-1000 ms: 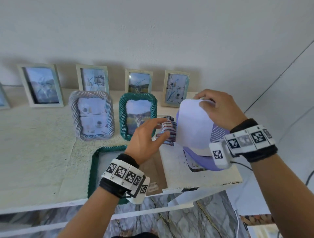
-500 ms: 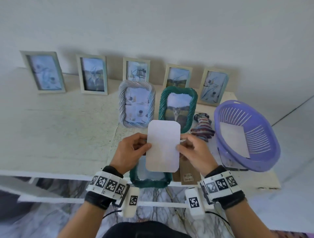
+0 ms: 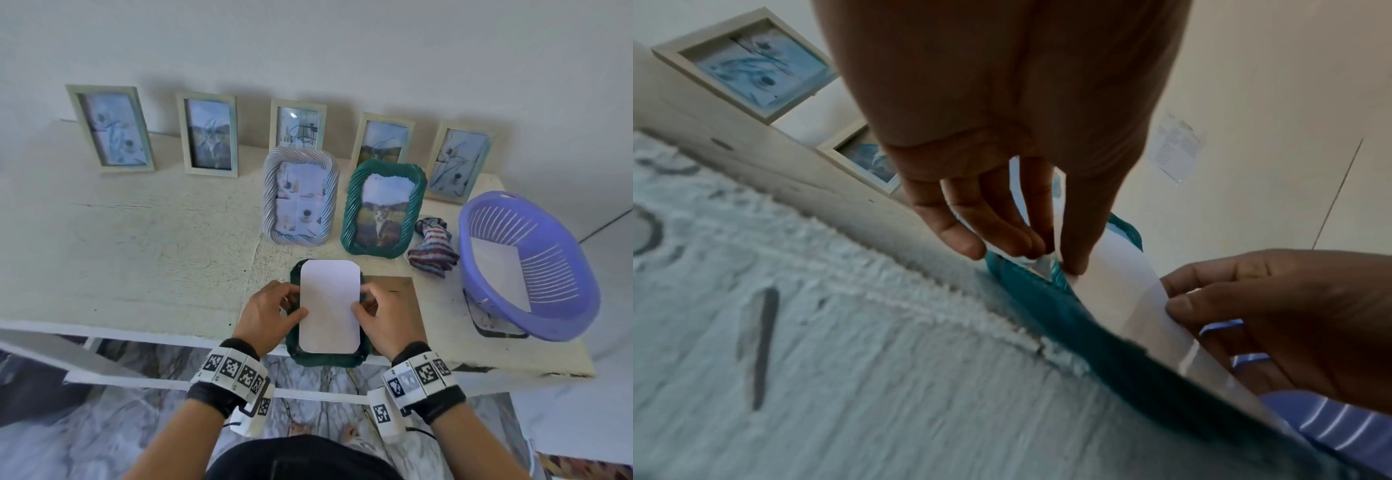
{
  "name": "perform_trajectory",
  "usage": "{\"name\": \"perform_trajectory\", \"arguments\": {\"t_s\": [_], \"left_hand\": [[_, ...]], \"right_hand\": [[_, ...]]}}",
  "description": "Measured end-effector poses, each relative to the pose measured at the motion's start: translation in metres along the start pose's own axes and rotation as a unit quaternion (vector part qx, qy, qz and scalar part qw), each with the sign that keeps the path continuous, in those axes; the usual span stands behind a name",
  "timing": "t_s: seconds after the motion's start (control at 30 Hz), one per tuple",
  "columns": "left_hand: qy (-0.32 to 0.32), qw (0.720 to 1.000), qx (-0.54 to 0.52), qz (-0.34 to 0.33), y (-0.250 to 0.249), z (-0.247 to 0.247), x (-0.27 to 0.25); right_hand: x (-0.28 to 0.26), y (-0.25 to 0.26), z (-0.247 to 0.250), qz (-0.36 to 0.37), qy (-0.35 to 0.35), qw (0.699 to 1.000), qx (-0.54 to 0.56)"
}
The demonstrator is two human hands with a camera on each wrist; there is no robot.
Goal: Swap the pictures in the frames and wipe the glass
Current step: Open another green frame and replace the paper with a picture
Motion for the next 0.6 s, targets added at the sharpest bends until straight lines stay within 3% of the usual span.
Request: {"name": "perform_trajectory", "arguments": {"t_s": [0.23, 0.6], "left_hand": [[-0.008, 0.998, 0.033, 0.049, 0.017, 0.003, -0.002], [0.001, 0.998, 0.019, 0.053, 0.021, 0.001, -0.005]], "right_hand": [[0.004, 0.003, -0.016, 0.005, -0.003, 1.000, -0.022], [0.004, 0.000, -0.023, 0.007, 0.018, 0.999, -0.043]]}}
Point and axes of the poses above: each hand's wrist, its own x-axis towards the middle knuckle, its own z-axis out of the back of the hand, y = z × x, the point moved 5 cm from there along x, towards the middle knuckle, and after that the axes turned 7 degrees about -x, right-handed, at the moved point
